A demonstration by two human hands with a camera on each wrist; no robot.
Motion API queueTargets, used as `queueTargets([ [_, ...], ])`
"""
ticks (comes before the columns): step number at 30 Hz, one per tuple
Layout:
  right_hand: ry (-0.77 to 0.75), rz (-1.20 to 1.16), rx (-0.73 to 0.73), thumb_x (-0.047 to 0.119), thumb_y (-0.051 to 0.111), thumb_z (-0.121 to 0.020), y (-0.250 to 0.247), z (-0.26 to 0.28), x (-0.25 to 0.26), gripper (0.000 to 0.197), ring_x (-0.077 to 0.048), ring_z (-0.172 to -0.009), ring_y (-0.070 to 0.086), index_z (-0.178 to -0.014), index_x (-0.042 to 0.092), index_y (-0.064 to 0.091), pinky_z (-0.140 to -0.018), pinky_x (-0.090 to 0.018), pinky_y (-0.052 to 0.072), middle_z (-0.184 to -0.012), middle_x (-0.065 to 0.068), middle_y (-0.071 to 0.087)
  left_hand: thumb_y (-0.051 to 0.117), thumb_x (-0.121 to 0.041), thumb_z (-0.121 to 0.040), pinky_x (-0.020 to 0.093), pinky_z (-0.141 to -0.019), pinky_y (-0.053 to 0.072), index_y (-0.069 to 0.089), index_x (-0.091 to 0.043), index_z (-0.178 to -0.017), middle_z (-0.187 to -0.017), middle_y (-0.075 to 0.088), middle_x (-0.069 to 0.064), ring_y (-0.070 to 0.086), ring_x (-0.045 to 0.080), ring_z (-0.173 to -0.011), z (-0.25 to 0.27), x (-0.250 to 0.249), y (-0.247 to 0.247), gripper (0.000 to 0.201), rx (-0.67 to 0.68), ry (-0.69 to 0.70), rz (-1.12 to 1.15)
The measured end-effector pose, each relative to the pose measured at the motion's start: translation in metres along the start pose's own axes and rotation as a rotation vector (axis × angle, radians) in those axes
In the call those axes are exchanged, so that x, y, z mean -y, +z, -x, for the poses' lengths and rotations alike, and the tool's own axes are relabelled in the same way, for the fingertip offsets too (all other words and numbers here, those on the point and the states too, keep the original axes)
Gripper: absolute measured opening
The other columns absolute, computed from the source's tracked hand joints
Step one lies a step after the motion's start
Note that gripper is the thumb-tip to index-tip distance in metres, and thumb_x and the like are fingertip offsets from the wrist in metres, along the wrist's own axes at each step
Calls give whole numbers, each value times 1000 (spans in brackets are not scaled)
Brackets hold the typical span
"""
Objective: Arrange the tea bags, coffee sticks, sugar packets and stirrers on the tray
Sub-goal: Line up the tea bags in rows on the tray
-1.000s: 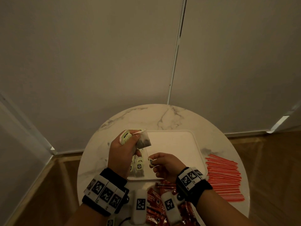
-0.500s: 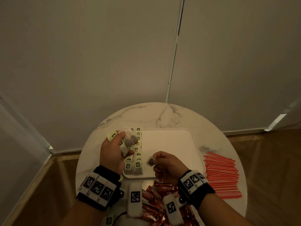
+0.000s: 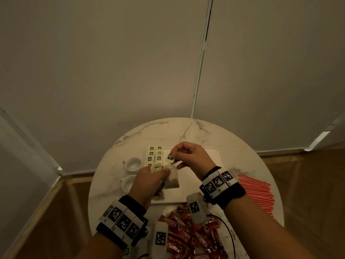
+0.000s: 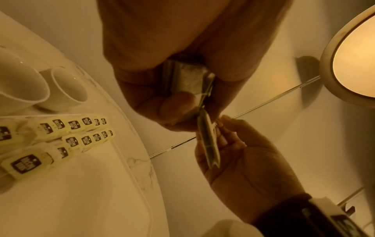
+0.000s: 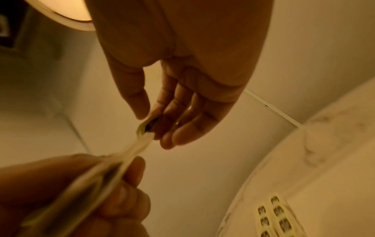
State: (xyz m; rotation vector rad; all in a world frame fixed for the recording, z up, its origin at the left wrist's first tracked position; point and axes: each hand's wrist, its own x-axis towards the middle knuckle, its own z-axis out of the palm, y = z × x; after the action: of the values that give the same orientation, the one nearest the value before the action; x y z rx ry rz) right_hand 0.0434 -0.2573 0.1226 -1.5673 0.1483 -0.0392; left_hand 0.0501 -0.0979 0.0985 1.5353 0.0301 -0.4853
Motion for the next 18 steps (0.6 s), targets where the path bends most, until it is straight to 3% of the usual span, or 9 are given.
queueTargets([
  [4, -132, 184, 15, -4, 67, -82, -1, 3, 3, 19, -8, -59, 54, -88, 14, 63, -54, -20, 44, -67, 3, 63, 64, -9, -87, 20, -40, 35, 63, -3, -104, -59, 57, 1, 47, 11, -44, 0, 2, 2, 18, 15, -10, 3],
  [7, -228, 371, 6, 3, 70, -81, -2, 7, 3, 21, -6, -64, 53, -91, 21, 68, -65, -19, 47, -72, 9, 64, 63, -9, -88, 20, -40, 35, 63, -3, -105, -53, 57, -4, 47, 9, -43, 0, 3, 2, 19, 15, -14, 17],
  [10, -332, 556, 10, 4, 69, -80, -2, 16, 2, 16, -3, -70, 57, -82, 20, 71, -66, -11, 41, -77, 16, 64, 62, -11, -89, 21, -40, 36, 63, -1, -108, -55, 57, -2, 47, 10, -44, 1, 3, 2, 21, 15, -17, 67],
  [14, -462, 558, -29, 5, 71, -79, 0, 30, -7, 15, -8, -78, 58, -80, 20, 69, -66, -20, 48, -85, 5, 62, 62, -15, -90, 23, -40, 37, 65, -7, -106, -65, 64, 4, 52, 13, -48, 3, 0, 1, 18, 1, -21, 121],
  [18, -468, 500, -120, 7, 71, -78, 4, 38, -16, 15, -8, -77, 59, -79, 21, 66, -63, -24, 50, -80, 10, 63, 63, -18, -89, 23, -42, 40, 67, -8, -105, -75, 69, 11, 56, 17, -55, 4, 0, 1, 19, -7, 2, 114],
])
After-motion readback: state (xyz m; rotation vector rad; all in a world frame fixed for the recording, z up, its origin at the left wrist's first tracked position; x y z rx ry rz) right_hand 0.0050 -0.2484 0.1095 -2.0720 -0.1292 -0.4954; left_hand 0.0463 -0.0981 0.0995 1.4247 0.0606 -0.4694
